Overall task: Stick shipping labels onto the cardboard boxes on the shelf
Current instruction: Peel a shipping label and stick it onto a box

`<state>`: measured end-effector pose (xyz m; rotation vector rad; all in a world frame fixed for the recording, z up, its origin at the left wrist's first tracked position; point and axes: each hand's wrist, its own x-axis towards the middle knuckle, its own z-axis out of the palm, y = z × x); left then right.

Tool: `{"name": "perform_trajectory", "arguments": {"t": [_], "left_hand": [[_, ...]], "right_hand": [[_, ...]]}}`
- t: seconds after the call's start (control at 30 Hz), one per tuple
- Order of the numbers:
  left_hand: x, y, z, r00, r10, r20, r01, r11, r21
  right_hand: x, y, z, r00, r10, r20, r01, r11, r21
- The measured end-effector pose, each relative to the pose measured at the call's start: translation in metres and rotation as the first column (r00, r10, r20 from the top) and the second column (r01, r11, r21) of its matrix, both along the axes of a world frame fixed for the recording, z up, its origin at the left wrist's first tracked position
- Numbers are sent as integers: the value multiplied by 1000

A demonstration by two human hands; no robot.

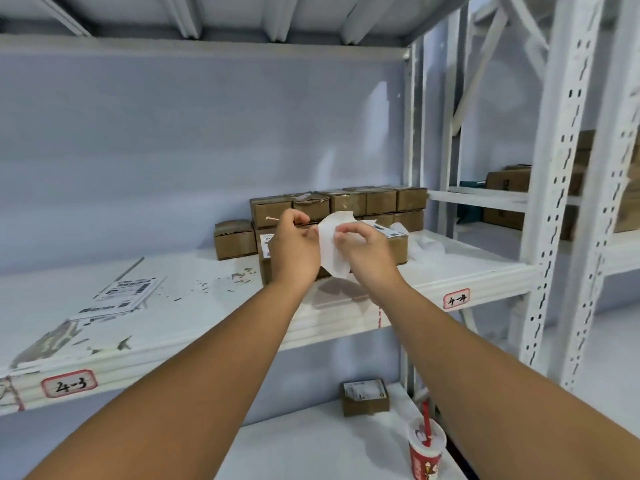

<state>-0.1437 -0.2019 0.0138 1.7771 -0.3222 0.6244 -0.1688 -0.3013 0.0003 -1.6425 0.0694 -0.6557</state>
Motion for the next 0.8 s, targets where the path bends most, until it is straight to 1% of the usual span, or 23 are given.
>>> {"name": "perform_trajectory", "arguments": {"t": [0.07, 0.13, 0.2, 0.23, 0.33, 0.37, 0.43, 0.47, 0.53, 0.6, 0.63, 0.73, 0.8], "left_hand": [[4, -21, 0, 1000, -5, 25, 6, 1000, -10], [8, -42, -2, 999, -18, 39, 17, 1000, 14], [13, -58, -4, 998, -45, 53, 43, 998, 36], [17, -65, -6, 995, -85, 58, 82, 995, 55], [28, -82, -16, 969, -238, 61, 222, 954, 199], [29, -84, -20, 957, -275, 92, 247, 939, 239], [31, -86, -28, 926, -315, 206, 253, 926, 279], [31, -87, -31, 912, -320, 259, 241, 925, 292], [29, -88, -34, 900, -312, 304, 201, 917, 346], [29, -89, -36, 907, -276, 317, 118, 891, 438], [29, -90, -36, 912, -253, 323, 77, 879, 471], [33, -90, -38, 919, -200, 338, 8, 871, 492], [34, -90, -38, 922, -187, 338, -2, 873, 488]], "right_hand": [[-1, -15, 1, 999, 39, -34, -41, 997, -60], [0, -31, 0, 999, 27, -25, -29, 995, -97], [4, -48, -1, 997, -72, 12, 73, 985, -156], [6, -56, -1, 991, -135, 23, 137, 975, -174], [17, -81, -1, 943, -332, 31, 332, 924, -189], [21, -89, -1, 923, -383, 34, 383, 907, -178], [28, -106, -1, 894, -448, 7, 443, 883, -154], [32, -114, -2, 883, -469, -16, 459, 871, -174], [40, -128, -4, 862, -502, -68, 461, 832, -309], [47, -137, -9, 837, -535, -118, 426, 771, -473], [50, -141, -11, 824, -549, -138, 408, 744, -529], [57, -143, -14, 798, -555, -234, 329, 728, -602], [59, -141, -16, 754, -578, -312, 246, 688, -683]]}}
